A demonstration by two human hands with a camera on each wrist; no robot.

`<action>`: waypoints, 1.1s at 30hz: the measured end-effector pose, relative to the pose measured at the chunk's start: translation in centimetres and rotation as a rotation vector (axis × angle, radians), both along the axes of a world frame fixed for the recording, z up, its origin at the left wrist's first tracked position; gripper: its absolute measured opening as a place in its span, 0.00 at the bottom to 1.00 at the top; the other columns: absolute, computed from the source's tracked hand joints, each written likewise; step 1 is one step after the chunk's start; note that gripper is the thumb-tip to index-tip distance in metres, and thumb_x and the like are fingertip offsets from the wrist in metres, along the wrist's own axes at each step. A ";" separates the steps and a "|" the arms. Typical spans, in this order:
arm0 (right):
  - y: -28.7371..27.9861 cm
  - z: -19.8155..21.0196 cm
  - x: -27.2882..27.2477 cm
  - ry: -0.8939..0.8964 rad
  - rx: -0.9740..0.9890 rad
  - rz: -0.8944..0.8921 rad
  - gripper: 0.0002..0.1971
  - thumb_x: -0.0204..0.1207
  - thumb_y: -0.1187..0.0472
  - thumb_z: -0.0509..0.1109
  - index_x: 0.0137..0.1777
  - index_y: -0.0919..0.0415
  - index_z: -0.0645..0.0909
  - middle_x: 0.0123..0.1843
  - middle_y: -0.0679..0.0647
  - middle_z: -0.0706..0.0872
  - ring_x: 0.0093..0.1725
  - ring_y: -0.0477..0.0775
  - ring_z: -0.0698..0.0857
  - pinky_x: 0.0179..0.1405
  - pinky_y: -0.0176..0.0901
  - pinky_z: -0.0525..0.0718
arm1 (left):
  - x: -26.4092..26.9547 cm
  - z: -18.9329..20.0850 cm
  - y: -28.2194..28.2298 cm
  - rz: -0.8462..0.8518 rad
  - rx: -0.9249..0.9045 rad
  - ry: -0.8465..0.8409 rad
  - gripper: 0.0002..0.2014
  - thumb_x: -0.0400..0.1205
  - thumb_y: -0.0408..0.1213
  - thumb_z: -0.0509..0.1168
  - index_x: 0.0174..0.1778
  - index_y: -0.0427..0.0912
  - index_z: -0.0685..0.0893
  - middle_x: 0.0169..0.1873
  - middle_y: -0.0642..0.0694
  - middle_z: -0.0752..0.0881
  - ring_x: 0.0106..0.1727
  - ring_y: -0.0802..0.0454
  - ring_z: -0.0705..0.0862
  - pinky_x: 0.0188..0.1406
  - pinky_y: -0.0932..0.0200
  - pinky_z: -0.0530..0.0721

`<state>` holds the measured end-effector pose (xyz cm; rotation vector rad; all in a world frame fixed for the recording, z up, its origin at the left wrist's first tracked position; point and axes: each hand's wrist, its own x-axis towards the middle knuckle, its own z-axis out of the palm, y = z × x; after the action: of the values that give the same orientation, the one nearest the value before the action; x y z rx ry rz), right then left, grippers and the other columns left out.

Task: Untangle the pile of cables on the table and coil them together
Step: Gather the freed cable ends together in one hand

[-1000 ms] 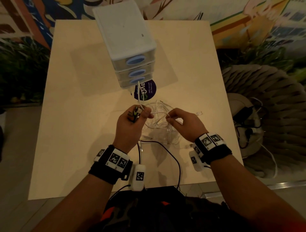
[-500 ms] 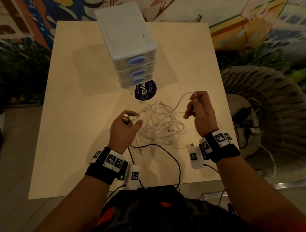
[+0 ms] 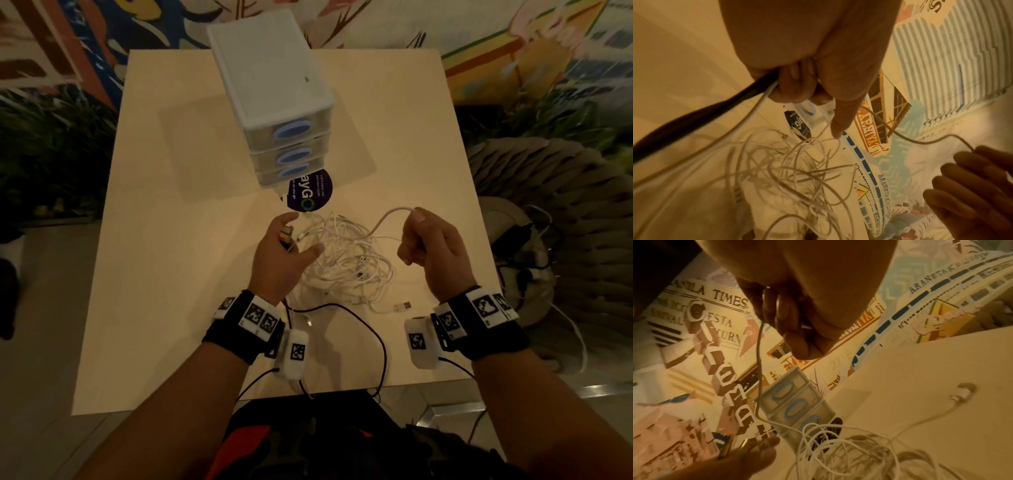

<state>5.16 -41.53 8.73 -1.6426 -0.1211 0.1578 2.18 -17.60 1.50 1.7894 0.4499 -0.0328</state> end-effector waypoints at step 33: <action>6.0 -3.3 4.5 -0.154 -0.796 0.171 0.15 0.88 0.44 0.60 0.50 0.49 0.85 0.43 0.45 0.90 0.36 0.49 0.87 0.42 0.50 0.85 | -2.2 6.4 2.1 0.002 -0.215 -0.304 0.15 0.94 0.38 0.53 0.58 0.34 0.84 0.28 0.33 0.68 0.26 0.53 0.67 0.25 0.66 0.68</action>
<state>9.68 -35.54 5.47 -2.4393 -0.3494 0.2265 0.01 -15.54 7.85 1.5493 0.2203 0.1844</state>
